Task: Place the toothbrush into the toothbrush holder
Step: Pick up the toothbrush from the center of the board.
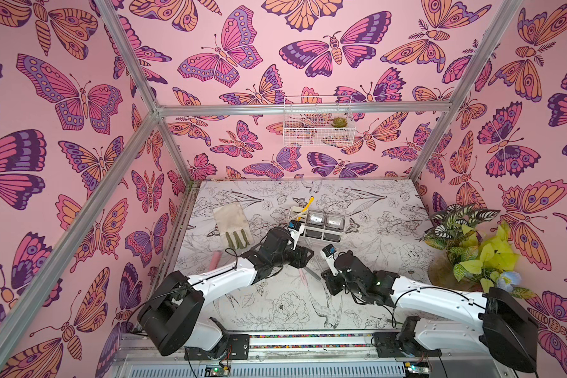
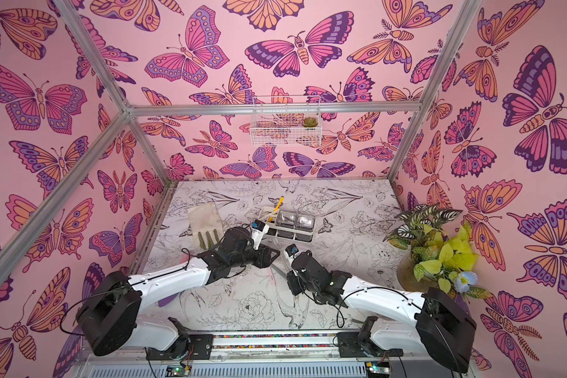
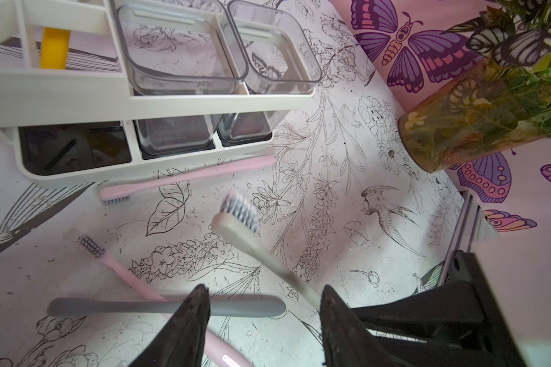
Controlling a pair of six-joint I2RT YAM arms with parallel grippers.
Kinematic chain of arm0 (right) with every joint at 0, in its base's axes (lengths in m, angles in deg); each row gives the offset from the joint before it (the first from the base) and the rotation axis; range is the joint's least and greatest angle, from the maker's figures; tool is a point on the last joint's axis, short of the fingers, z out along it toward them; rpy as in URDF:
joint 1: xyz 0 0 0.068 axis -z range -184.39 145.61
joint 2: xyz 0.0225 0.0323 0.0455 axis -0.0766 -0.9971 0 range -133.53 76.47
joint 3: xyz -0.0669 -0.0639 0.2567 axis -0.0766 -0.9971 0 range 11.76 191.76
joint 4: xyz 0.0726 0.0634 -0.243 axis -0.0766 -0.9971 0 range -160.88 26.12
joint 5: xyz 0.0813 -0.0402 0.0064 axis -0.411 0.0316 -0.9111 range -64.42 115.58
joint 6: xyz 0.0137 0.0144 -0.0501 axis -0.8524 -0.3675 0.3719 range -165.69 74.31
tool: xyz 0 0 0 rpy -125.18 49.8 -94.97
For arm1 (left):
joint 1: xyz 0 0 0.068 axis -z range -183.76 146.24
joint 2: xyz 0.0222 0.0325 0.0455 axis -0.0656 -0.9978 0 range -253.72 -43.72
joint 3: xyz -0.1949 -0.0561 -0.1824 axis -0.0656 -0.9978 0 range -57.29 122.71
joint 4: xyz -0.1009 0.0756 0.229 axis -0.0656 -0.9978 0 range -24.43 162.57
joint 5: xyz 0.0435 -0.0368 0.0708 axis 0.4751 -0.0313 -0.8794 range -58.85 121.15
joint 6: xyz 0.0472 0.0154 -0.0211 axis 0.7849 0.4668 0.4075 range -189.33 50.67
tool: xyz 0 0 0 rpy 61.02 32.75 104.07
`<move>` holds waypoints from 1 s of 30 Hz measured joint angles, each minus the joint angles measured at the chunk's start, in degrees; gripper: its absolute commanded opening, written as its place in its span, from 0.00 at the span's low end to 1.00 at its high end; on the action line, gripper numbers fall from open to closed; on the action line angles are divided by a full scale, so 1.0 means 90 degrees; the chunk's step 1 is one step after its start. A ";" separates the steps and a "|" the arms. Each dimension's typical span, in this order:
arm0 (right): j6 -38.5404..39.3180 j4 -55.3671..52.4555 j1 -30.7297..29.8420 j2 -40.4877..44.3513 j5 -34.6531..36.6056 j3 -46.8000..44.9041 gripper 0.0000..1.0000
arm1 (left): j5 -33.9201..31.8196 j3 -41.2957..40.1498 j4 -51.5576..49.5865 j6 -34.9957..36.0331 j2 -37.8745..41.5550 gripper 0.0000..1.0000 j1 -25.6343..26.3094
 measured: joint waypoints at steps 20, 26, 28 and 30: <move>0.0066 0.0277 -0.0170 -0.0066 0.0002 0.0000 0.00 | 0.0153 -0.0202 0.0386 -0.0187 -0.0002 0.40 -0.0058; 0.0095 0.0357 -0.0187 -0.0221 0.0000 0.0005 0.00 | 0.0192 -0.0243 0.0498 -0.0189 -0.0002 0.42 -0.0085; 0.0112 0.0355 -0.0197 -0.0287 0.0002 0.0027 0.00 | 0.0192 -0.0255 0.0520 -0.0189 -0.0002 0.40 -0.0085; 0.0112 0.0357 -0.0214 -0.0369 0.0005 0.0070 0.00 | 0.0192 -0.0270 0.0520 -0.0189 -0.0002 0.39 -0.0085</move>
